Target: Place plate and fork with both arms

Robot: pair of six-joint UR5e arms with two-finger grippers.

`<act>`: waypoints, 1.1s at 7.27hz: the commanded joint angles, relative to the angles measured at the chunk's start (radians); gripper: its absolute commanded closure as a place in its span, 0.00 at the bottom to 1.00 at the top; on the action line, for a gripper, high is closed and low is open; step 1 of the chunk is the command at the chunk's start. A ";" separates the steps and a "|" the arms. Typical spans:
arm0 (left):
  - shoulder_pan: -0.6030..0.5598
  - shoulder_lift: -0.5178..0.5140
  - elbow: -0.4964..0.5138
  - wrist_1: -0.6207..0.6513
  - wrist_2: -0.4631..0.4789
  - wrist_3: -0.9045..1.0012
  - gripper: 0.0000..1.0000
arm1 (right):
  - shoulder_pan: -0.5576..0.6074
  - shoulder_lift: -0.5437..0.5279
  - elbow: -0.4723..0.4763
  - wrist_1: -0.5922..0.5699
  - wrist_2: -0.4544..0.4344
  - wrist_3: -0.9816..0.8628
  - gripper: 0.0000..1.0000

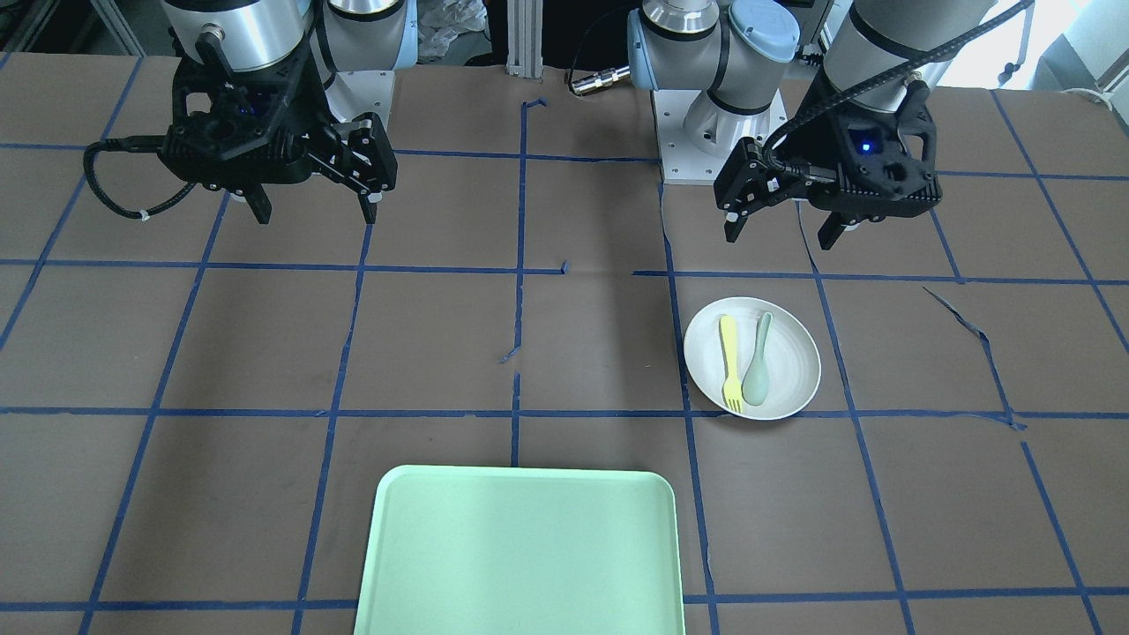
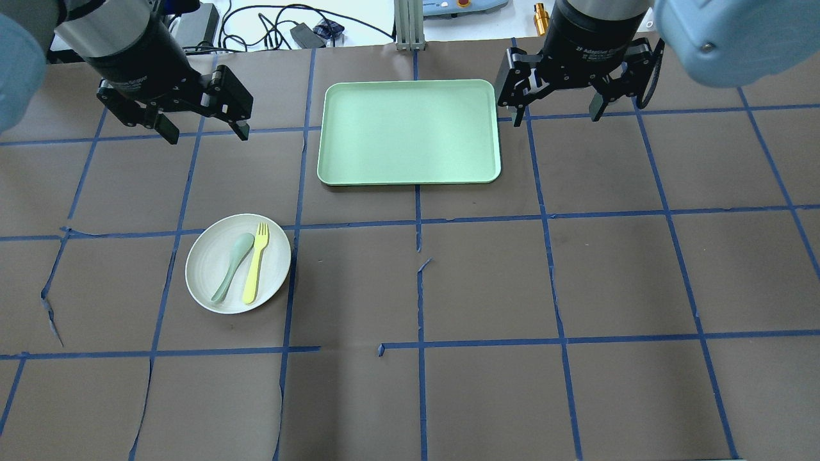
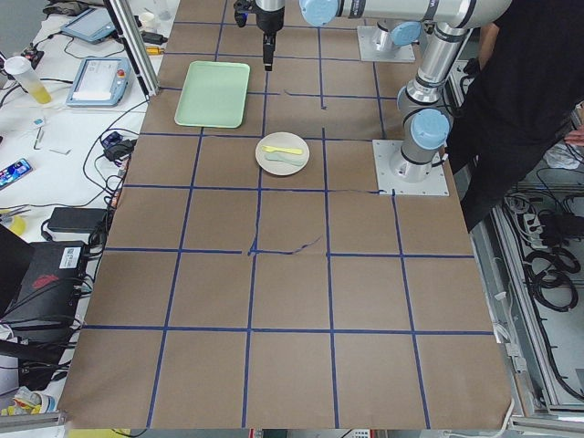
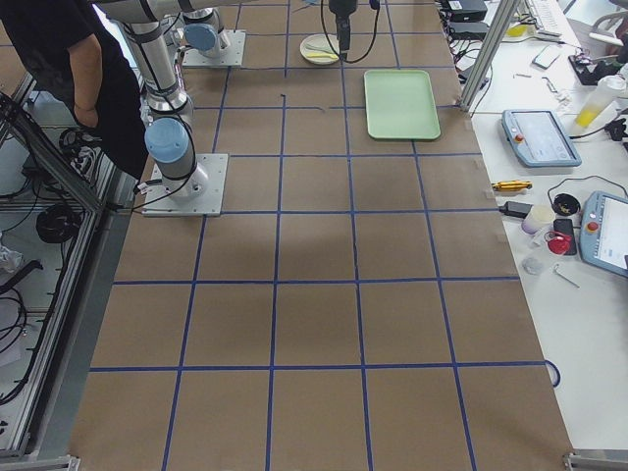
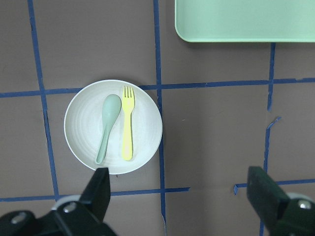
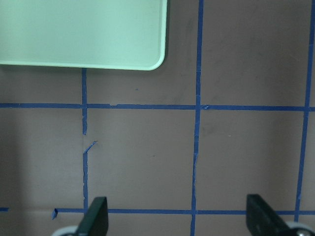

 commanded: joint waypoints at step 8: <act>-0.002 0.009 -0.006 -0.003 0.033 0.001 0.00 | 0.002 -0.002 0.007 -0.001 0.000 0.007 0.00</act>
